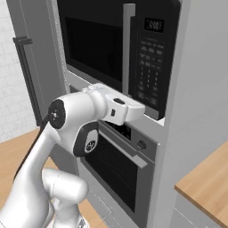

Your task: Pick the lime from the sink and place it in the bowl. Then pick the bowl and place it in the microwave. Then close the microwave door and press the start button.

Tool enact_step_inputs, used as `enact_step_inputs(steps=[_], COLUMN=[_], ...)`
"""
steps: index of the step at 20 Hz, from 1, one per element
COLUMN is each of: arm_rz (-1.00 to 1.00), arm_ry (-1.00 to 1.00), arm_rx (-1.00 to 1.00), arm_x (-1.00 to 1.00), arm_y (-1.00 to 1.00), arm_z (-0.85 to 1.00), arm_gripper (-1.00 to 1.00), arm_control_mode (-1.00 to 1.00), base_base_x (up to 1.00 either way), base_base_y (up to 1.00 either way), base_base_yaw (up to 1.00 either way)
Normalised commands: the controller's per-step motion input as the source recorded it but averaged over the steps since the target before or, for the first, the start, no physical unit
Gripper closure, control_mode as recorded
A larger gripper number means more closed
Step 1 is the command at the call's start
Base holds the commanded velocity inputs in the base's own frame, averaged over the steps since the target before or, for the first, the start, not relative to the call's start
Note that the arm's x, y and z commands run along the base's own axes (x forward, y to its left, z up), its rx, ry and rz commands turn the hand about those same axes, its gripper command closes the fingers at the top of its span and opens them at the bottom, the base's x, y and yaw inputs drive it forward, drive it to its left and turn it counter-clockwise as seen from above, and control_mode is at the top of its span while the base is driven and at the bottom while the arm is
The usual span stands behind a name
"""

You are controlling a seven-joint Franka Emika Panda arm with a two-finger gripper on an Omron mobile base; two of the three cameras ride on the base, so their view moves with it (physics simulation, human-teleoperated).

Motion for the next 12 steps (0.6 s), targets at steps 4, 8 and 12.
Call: enact_step_inputs(steps=[4,8,12], arm_rz=[0.00,0.00,0.00], arm_ry=[0.00,0.00,0.00], arm_rx=[0.00,0.00,0.00], arm_x=[0.31,0.13,0.07], arm_y=[0.00,-0.04,-0.10], arm_z=[-0.09,-0.15,-0.13], arm_gripper=[1.00,1.00,1.00], arm_control_mode=[-1.00,-1.00,-1.00], base_base_x=[0.00,0.00,0.00], base_base_y=[0.00,0.00,0.00], base_base_yaw=[0.00,0.00,0.00])
